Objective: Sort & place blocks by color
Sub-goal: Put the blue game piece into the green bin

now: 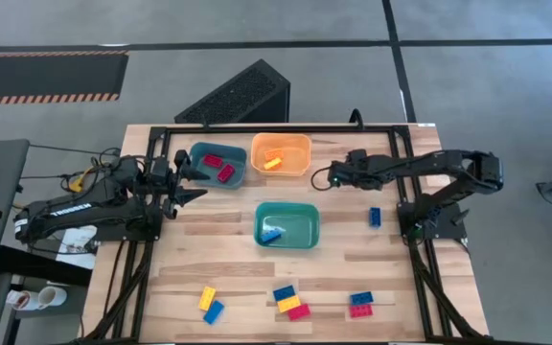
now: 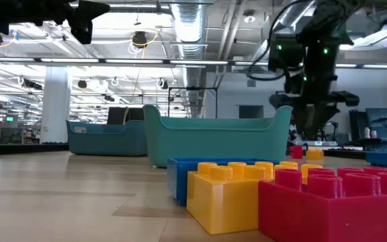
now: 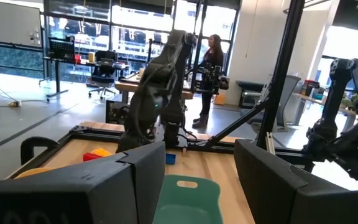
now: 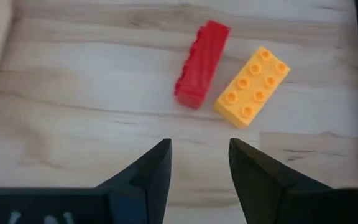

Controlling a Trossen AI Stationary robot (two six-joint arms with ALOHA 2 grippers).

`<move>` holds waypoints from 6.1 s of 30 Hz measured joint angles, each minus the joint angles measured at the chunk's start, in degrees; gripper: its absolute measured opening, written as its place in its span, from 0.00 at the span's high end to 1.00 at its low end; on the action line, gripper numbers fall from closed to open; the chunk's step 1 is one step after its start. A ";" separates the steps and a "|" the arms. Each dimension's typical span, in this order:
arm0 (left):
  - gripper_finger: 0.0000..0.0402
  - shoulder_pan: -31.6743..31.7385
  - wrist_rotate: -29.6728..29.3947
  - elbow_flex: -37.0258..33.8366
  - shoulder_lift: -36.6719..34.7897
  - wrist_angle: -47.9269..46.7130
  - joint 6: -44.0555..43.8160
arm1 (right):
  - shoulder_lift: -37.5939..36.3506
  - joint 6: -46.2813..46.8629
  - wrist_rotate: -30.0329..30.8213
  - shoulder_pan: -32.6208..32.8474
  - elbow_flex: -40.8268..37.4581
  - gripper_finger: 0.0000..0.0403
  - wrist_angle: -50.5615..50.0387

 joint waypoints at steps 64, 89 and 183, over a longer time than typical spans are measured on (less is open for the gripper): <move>0.55 -0.02 -2.69 0.00 0.01 -1.68 0.17 | -30.01 30.84 -9.13 31.70 -13.42 0.41 -7.92; 0.55 -0.02 -2.78 0.00 0.01 -1.68 0.04 | -25.53 28.05 -27.85 18.93 -9.65 0.41 -17.05; 0.55 -0.04 -2.51 0.00 0.04 -3.03 1.53 | -0.94 5.61 -34.15 17.43 -6.21 0.30 -5.35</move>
